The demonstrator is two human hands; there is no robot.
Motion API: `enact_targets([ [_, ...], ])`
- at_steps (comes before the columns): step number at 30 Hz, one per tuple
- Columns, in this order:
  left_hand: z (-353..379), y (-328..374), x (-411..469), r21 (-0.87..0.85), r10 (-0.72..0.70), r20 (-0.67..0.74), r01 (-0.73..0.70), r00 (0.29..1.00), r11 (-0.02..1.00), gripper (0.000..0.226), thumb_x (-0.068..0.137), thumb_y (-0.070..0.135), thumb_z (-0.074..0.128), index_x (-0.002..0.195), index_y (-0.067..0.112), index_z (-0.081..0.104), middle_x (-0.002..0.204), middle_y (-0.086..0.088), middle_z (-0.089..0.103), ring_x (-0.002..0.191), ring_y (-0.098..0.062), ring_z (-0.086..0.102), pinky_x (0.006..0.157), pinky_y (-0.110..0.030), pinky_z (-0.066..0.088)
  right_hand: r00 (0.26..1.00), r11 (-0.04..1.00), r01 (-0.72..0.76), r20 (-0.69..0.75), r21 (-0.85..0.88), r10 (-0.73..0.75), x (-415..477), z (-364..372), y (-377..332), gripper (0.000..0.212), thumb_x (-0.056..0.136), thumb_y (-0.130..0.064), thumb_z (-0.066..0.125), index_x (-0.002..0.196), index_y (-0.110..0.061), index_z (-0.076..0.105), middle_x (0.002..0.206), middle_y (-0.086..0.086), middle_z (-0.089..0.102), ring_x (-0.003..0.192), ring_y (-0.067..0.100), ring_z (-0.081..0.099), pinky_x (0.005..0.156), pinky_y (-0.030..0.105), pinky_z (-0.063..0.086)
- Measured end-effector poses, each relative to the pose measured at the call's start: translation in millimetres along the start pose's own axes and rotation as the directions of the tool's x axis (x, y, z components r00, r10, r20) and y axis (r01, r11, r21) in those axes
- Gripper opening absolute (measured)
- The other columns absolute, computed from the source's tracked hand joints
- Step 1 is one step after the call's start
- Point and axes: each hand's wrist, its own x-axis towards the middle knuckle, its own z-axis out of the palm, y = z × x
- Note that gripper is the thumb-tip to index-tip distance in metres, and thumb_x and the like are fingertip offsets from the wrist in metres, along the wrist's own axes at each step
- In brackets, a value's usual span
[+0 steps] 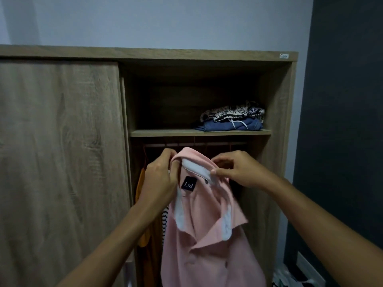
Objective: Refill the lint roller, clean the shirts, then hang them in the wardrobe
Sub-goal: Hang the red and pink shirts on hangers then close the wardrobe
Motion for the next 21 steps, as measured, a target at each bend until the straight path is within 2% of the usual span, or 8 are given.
enact_targets([
  [2, 1, 7, 4, -0.01, 0.013, -0.008, -0.013, 1.0, 1.0, 0.008, 0.104, 0.02, 0.048, 0.101, 0.022, 0.055, 0.08, 0.008, 0.062, 0.071, -0.005, 0.061, 0.062, -0.031, 0.051, 1.0, 0.992, 0.017, 0.001, 0.123, -0.017, -7, 10, -1, 0.026, 0.09, -0.03, 0.073, 0.115, -0.023, 0.074, 0.105, -0.013, 0.075, 0.095, -0.002, 0.069, 0.082, 0.024, 0.057],
  [6, 2, 14, 12, 0.046, 0.058, -0.031, -0.056, 0.998, 0.997, 0.009, 0.105, 0.024, 0.044, 0.109, 0.022, 0.052, 0.085, 0.002, 0.063, 0.074, -0.017, 0.064, 0.066, -0.047, 0.054, 0.998, 0.922, -0.007, -0.05, 0.387, 0.028, -17, 30, -7, 0.016, 0.095, -0.025, 0.066, 0.103, -0.015, 0.075, 0.089, -0.006, 0.074, 0.072, -0.001, 0.064, 0.064, 0.025, 0.052],
  [8, 0, 13, 15, 0.086, 0.07, -0.032, -0.067, 0.997, 0.994, 0.008, 0.105, 0.026, 0.043, 0.109, 0.024, 0.05, 0.086, 0.003, 0.063, 0.075, -0.018, 0.064, 0.066, -0.047, 0.055, 0.992, 0.827, -0.108, 0.006, 0.551, 0.126, -21, 36, -11, 0.027, 0.095, -0.031, 0.062, 0.098, -0.007, 0.074, 0.082, 0.0, 0.073, 0.072, 0.008, 0.064, 0.067, 0.028, 0.051],
  [10, -4, 9, 17, 0.123, 0.083, -0.038, -0.077, 0.996, 0.989, 0.009, 0.105, 0.025, 0.043, 0.109, 0.023, 0.05, 0.088, 0.003, 0.062, 0.076, -0.017, 0.063, 0.067, -0.045, 0.055, 0.969, 0.648, -0.243, 0.155, 0.722, 0.191, -25, 39, -17, 0.038, 0.097, -0.035, 0.055, 0.096, -0.002, 0.073, 0.084, 0.007, 0.075, 0.074, 0.016, 0.069, 0.068, 0.028, 0.055],
  [11, -6, 7, 18, 0.143, 0.092, -0.046, -0.084, 0.995, 0.986, 0.01, 0.105, 0.024, 0.044, 0.109, 0.021, 0.052, 0.091, 0.002, 0.061, 0.078, -0.017, 0.062, 0.068, -0.042, 0.054, 0.953, 0.565, -0.302, 0.228, 0.768, 0.199, -27, 41, -18, 0.04, 0.099, -0.035, 0.052, 0.094, -0.003, 0.074, 0.085, 0.01, 0.075, 0.074, 0.018, 0.071, 0.068, 0.027, 0.057],
  [13, -10, 5, 19, 0.21, 0.114, -0.066, -0.098, 0.991, 0.973, 0.014, 0.104, 0.021, 0.045, 0.111, 0.015, 0.055, 0.101, -0.003, 0.058, 0.084, -0.017, 0.057, 0.069, -0.029, 0.047, 0.92, 0.5, -0.391, 0.329, 0.773, 0.211, -28, 44, -17, 0.039, 0.101, -0.032, 0.051, 0.088, -0.006, 0.076, 0.082, 0.01, 0.076, 0.071, 0.018, 0.071, 0.066, 0.027, 0.059],
  [17, -13, 5, 15, 0.241, 0.142, -0.044, -0.128, 0.989, 0.962, 0.023, 0.102, 0.023, 0.042, 0.114, 0.01, 0.057, 0.105, -0.005, 0.056, 0.08, -0.01, 0.051, 0.066, -0.012, 0.036, 0.9, 0.605, -0.428, 0.373, 0.672, 0.224, -24, 53, -14, 0.037, 0.094, -0.033, 0.062, 0.087, 0.002, 0.074, 0.073, 0.01, 0.07, 0.064, 0.017, 0.064, 0.062, 0.026, 0.054],
  [21, -16, 2, 15, 0.248, 0.162, 0.013, -0.16, 0.987, 0.955, 0.022, 0.104, 0.027, 0.041, 0.114, 0.013, 0.055, 0.09, 0.001, 0.061, 0.073, -0.013, 0.059, 0.063, -0.027, 0.047, 0.978, 0.809, -0.199, 0.062, 0.553, 0.198, -16, 67, -16, 0.019, 0.093, -0.01, 0.066, 0.09, 0.009, 0.069, 0.078, 0.015, 0.067, 0.071, 0.018, 0.06, 0.068, 0.03, 0.052],
])
